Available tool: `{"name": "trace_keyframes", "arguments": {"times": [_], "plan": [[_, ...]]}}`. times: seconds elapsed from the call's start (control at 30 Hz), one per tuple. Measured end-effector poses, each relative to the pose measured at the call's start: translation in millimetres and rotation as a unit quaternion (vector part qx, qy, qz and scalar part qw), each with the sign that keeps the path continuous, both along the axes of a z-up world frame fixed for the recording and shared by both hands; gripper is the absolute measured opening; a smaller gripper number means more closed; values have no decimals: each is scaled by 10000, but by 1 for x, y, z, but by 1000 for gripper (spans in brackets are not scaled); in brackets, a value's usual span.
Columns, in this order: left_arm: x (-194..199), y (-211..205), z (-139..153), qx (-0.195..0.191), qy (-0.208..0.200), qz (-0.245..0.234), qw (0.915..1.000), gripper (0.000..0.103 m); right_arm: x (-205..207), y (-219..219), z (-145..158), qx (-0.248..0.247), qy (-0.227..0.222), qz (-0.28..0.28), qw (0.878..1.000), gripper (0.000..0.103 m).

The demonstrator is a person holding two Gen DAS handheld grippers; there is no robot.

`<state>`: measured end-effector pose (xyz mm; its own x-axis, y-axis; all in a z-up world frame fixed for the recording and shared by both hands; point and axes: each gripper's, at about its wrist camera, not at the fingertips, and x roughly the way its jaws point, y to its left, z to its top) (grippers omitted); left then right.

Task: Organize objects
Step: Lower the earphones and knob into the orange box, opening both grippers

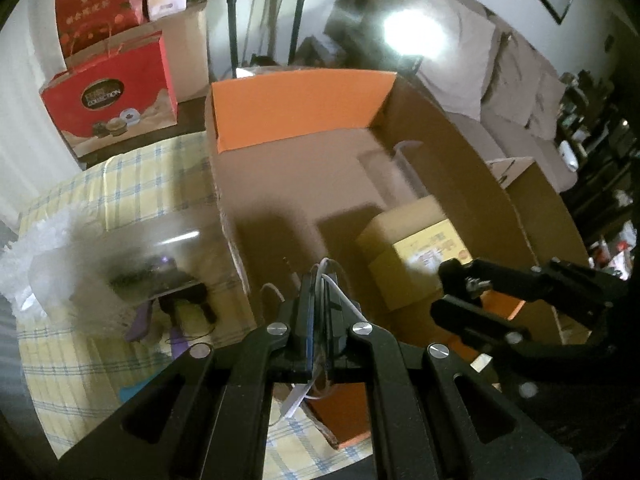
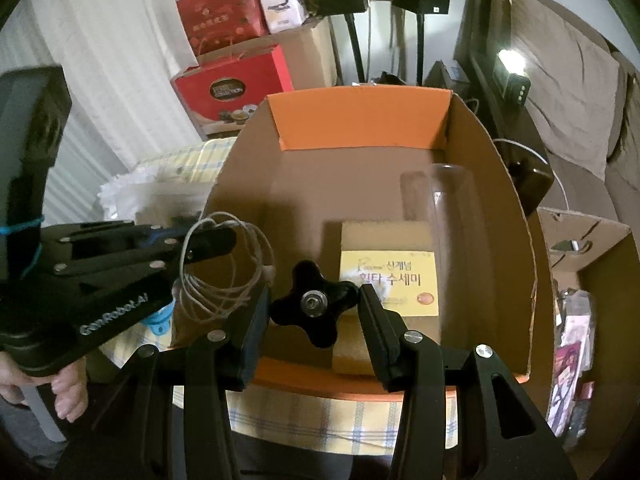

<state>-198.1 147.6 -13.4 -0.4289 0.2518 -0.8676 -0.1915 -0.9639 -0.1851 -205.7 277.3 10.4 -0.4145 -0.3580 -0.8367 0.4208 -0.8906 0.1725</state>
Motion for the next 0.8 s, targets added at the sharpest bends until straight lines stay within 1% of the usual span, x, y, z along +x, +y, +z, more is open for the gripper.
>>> {"name": "trace_keyframes", "arguments": {"times": [0.1, 0.2, 0.3, 0.37, 0.4, 0.6, 0.63, 0.7, 0.77, 0.8], "plan": [[0, 1, -7, -17, -74, -18, 10000, 4, -2, 4, -3, -180, -105, -29, 9998, 45], [-2, -2, -10, 128, -188, 12, 9997, 4, -2, 4, -8, -329, -252, 46, 9991, 45], [-5, -4, -10, 277, -244, 77, 9993, 5, 0, -1, -13, -262, -293, 107, 9992, 45], [-7, -6, -9, 402, -265, 111, 9988, 11, 1, -3, -16, -253, -333, 129, 9990, 45], [-9, -6, -7, 503, -275, 101, 9983, 11, 1, -4, -17, -246, -342, 130, 9990, 45], [-22, 8, 6, 690, -286, -34, 9972, 11, 4, -3, -17, -278, -350, 126, 9989, 45], [-24, 10, 8, 644, -296, -46, 9975, 13, 4, -4, -17, -278, -352, 131, 9989, 45], [-26, 14, 8, 546, -348, -76, 9979, 21, 5, -4, -17, -267, -355, 127, 9989, 45], [-26, 15, 9, 611, -338, -105, 9975, 26, 4, -4, -18, -256, -363, 109, 9990, 45], [-25, 16, 10, 582, -323, -109, 9977, 28, 4, -4, -18, -253, -364, 98, 9990, 45]]}}
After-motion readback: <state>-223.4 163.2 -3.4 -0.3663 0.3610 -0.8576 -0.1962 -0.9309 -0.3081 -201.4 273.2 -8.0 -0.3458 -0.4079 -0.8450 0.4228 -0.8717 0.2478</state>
